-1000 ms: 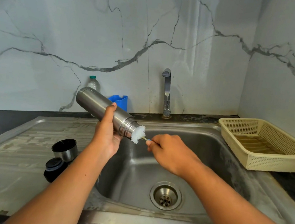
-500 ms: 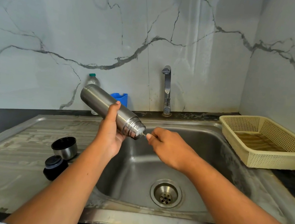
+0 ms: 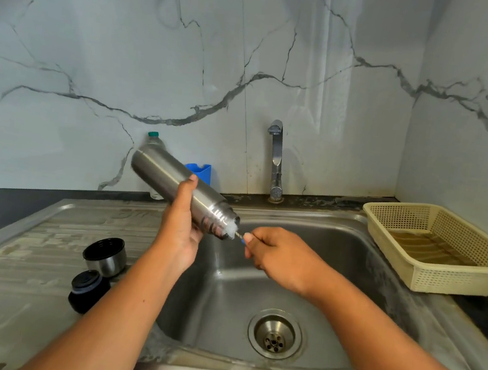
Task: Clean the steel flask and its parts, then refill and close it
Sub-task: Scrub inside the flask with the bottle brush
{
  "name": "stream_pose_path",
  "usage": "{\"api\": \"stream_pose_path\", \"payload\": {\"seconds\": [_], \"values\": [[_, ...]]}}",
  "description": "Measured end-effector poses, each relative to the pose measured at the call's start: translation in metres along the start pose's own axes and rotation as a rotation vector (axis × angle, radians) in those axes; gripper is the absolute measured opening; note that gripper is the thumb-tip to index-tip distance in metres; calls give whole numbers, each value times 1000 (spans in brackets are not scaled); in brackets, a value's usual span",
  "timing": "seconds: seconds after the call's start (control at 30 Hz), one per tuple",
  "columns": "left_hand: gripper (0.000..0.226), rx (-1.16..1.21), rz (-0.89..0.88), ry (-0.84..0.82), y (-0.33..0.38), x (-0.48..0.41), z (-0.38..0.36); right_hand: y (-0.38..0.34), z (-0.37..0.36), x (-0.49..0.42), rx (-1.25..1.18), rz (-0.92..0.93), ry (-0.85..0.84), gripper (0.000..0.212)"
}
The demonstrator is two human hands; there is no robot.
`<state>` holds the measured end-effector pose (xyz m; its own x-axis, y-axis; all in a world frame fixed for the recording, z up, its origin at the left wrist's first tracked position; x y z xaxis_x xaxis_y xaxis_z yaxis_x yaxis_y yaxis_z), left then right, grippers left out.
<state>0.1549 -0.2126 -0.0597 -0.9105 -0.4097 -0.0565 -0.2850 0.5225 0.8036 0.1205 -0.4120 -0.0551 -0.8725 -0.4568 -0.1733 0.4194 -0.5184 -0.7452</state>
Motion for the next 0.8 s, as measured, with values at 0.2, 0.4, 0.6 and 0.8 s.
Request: {"api": "stream_pose_path", "payload": {"seconds": [0.2,0.4,0.6,0.8], "values": [[77,-66,-9,-54,-9,7,0,-7,-10,-2,-24,17,8,32],[50,96,-67,27,16,-1,6,-2,9,4,94,75,13,35],[53,-43,-19,-47,-6,10,-4,-10,-6,-3,183,112,49,32],[53,15,-70,23,12,1,8,-7,9,2,283,187,48,36]]}}
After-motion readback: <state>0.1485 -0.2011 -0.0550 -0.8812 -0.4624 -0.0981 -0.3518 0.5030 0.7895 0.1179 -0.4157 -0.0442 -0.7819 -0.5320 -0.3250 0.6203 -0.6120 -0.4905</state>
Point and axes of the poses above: each hand's wrist, its own x-axis away from the middle knuckle, its own z-axis out of the back of the hand, y = z × x, the point moved 3 cm from there along -x, towards the middle knuckle, and after that the axes turned 4 degrees about x, right-handed, at the moved point
